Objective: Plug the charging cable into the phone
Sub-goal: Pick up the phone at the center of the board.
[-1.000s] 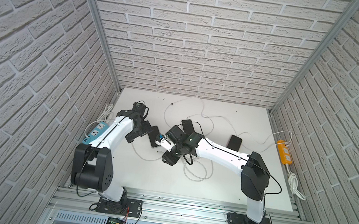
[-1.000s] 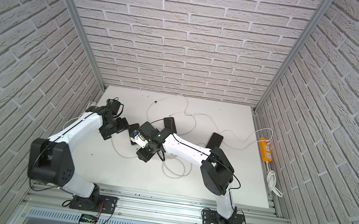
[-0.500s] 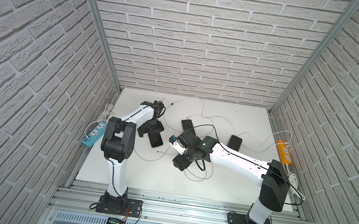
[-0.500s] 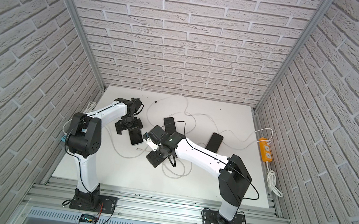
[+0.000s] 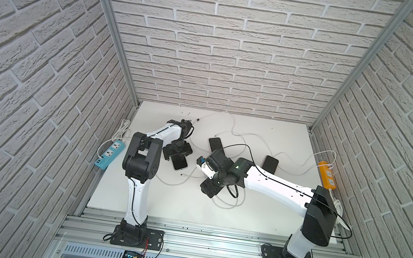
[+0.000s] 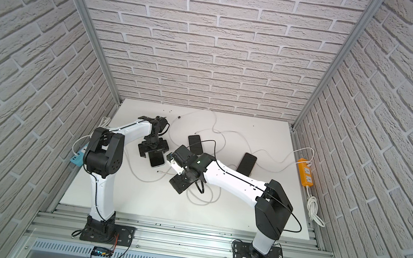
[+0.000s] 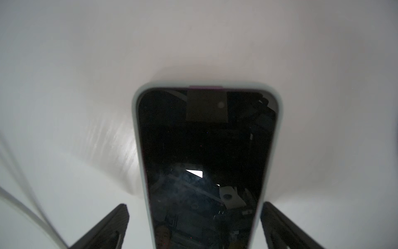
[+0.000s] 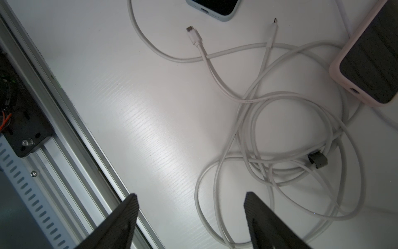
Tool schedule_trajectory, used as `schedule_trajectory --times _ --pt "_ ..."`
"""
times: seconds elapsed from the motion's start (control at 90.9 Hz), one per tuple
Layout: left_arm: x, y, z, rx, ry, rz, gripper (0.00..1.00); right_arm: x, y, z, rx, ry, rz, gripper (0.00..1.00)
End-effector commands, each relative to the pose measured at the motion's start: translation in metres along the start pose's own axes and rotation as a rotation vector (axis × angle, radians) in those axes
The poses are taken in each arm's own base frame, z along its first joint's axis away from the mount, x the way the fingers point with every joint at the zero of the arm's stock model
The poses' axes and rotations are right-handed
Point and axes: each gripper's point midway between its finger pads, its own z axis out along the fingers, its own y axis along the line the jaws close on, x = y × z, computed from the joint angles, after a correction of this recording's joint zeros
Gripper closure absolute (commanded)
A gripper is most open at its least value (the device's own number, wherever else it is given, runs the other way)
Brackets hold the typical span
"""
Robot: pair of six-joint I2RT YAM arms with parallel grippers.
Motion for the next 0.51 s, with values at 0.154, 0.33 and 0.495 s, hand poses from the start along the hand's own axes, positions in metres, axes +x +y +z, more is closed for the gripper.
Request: schedule_trajectory --times 0.154,0.33,0.495 --pt "0.019 0.005 0.03 -0.008 0.049 0.005 0.05 0.007 -0.002 0.002 0.008 0.014 0.017 0.2" --pt "0.026 0.005 0.039 0.015 0.057 0.015 0.3 0.009 -0.002 0.003 0.005 0.011 0.023 0.22" --pt "0.016 0.006 0.016 0.036 -0.008 0.031 0.58 0.008 -0.003 0.001 0.009 0.003 0.027 0.23"
